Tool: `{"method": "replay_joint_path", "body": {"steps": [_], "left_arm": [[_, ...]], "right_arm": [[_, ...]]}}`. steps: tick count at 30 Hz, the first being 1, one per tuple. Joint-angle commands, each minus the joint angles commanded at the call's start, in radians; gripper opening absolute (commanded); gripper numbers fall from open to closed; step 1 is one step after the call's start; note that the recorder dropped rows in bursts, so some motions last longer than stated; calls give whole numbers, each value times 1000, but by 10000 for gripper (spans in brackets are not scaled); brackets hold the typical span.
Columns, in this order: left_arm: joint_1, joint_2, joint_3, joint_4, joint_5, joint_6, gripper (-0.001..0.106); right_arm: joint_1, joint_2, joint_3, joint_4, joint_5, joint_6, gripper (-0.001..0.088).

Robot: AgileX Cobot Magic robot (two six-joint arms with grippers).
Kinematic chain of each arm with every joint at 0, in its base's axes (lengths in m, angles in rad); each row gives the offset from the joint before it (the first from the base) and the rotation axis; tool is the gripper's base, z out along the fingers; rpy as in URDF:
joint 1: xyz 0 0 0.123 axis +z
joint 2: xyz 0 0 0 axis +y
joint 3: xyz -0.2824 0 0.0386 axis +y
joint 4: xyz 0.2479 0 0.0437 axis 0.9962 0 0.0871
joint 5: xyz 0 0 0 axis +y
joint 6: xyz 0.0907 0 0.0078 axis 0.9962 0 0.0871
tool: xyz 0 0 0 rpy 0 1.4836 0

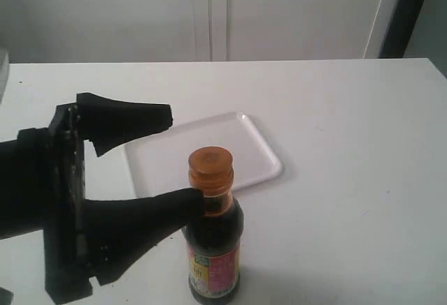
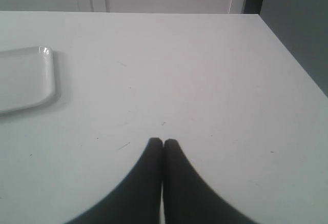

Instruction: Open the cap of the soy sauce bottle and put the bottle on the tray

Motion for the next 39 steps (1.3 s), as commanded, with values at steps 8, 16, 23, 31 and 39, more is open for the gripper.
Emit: {"method": "replay_joint_path", "body": {"steps": [8, 16, 23, 31, 39], "left_arm": [[-8, 94, -1, -28, -5, 68, 1053], [-8, 202, -1, -51, -62, 106, 1053], [-53, 300, -1, -109, -80, 205, 1051], [-90, 409, -2, -214, -84, 275, 1051], [-90, 481, -2, -252, -94, 323, 1051]], "right_arm": [[0, 0, 0, 0, 0, 0, 0], [0, 0, 0, 0, 0, 0, 0], [0, 0, 0, 0, 0, 0, 0], [0, 0, 0, 0, 0, 0, 0], [0, 0, 0, 0, 0, 0, 0]]}}
